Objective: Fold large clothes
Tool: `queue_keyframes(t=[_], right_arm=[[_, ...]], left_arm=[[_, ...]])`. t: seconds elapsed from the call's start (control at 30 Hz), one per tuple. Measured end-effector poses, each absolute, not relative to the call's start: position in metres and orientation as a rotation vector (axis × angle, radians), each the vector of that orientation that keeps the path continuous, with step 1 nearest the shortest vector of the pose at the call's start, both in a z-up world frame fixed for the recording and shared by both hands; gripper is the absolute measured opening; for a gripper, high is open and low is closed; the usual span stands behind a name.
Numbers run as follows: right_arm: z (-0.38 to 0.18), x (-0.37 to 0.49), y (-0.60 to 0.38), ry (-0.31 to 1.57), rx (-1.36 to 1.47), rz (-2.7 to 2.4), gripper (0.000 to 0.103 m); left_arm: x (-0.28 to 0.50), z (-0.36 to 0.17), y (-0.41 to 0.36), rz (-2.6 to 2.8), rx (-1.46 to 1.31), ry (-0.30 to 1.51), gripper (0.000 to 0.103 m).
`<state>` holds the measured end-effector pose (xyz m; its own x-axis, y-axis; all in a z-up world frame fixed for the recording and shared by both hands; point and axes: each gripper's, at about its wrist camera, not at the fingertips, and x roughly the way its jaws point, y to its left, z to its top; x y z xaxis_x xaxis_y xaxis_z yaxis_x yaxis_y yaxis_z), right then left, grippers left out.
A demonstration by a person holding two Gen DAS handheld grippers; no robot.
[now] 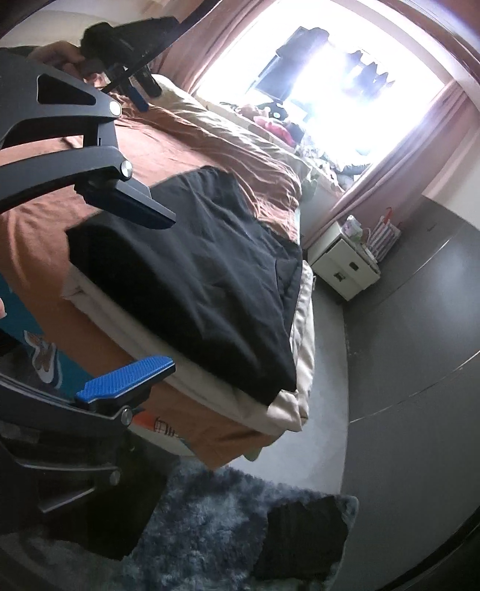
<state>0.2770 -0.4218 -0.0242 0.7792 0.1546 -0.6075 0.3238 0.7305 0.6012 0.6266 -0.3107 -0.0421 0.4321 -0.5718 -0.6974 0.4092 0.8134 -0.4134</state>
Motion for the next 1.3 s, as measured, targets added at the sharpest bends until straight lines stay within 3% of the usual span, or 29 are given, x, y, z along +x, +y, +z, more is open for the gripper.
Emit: queue_keyframes(t=[0.17, 0.27, 0.4, 1.3], right_arm=[[0.004, 0.246, -0.393, 0.663, 0.721, -0.111, 0.079], [0.021, 0.223, -0.379, 0.640, 0.688, -0.142, 0.083], [0.043, 0.194, -0.356, 0.626, 0.607, -0.162, 0.103], [0.078, 0.026, -0.266, 0.561, 0.394, 0.003, 0.103]], left_arm=[[0.580, -0.018, -0.290, -0.602, -0.163, 0.900, 0.093], [0.550, -0.005, -0.278, -0.603, -0.141, 0.861, 0.103], [0.504, 0.016, -0.263, -0.592, -0.106, 0.797, 0.103], [0.211, 0.055, -0.111, -0.317, -0.175, 0.511, 0.103]])
